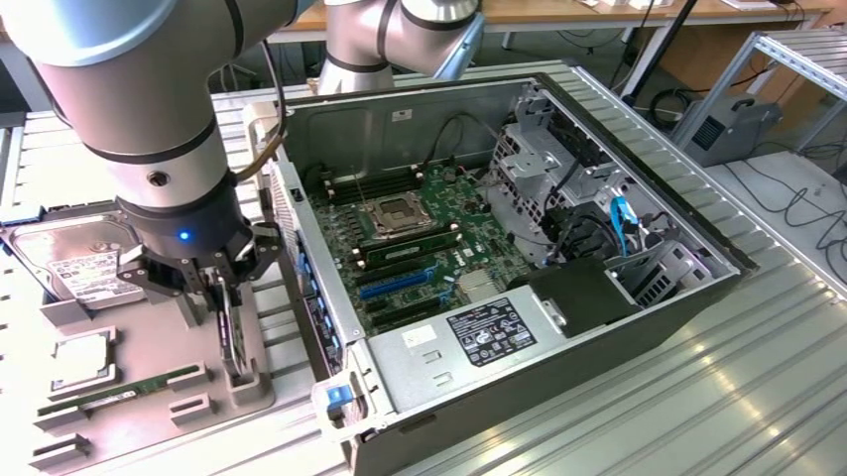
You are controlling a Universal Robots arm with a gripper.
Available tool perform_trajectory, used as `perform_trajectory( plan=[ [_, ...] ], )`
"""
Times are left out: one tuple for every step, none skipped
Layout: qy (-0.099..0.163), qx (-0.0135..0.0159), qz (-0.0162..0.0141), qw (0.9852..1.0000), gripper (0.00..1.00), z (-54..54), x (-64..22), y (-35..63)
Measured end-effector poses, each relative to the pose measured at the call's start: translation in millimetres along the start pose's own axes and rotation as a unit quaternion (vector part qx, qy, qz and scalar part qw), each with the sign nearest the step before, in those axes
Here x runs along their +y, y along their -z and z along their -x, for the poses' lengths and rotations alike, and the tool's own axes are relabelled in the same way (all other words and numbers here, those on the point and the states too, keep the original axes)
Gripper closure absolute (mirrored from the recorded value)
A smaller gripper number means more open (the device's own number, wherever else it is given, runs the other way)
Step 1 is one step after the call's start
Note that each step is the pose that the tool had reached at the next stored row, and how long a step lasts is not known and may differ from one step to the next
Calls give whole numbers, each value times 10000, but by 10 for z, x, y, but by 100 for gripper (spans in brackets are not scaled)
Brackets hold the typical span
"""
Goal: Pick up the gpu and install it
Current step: 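Pick up the gpu and move the gpu toward the slot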
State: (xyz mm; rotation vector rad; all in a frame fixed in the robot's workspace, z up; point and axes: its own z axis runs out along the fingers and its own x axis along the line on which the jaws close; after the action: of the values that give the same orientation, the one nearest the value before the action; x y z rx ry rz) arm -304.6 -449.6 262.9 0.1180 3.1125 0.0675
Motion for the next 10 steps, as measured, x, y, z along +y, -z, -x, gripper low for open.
perform_trajectory(
  plan=[
    [0, 0, 0, 10000, 74, 0, 0, 2],
    [0, 0, 0, 10000, 74, 0, 0, 3],
    [0, 0, 0, 10000, 74, 0, 0, 6],
    [0, 0, 0, 10000, 74, 0, 0, 8],
    [0, 0, 0, 10000, 74, 0, 0, 9],
    [0, 0, 0, 10000, 74, 0, 1, 11],
    [0, 0, 0, 10000, 74, 0, 1, 13],
    [0, 0, 0, 10000, 74, 0, 1, 17],
    [0, 0, 0, 10000, 74, 0, 1, 22],
    [0, 0, 0, 10000, 74, 1, 1, 24]
  ],
)
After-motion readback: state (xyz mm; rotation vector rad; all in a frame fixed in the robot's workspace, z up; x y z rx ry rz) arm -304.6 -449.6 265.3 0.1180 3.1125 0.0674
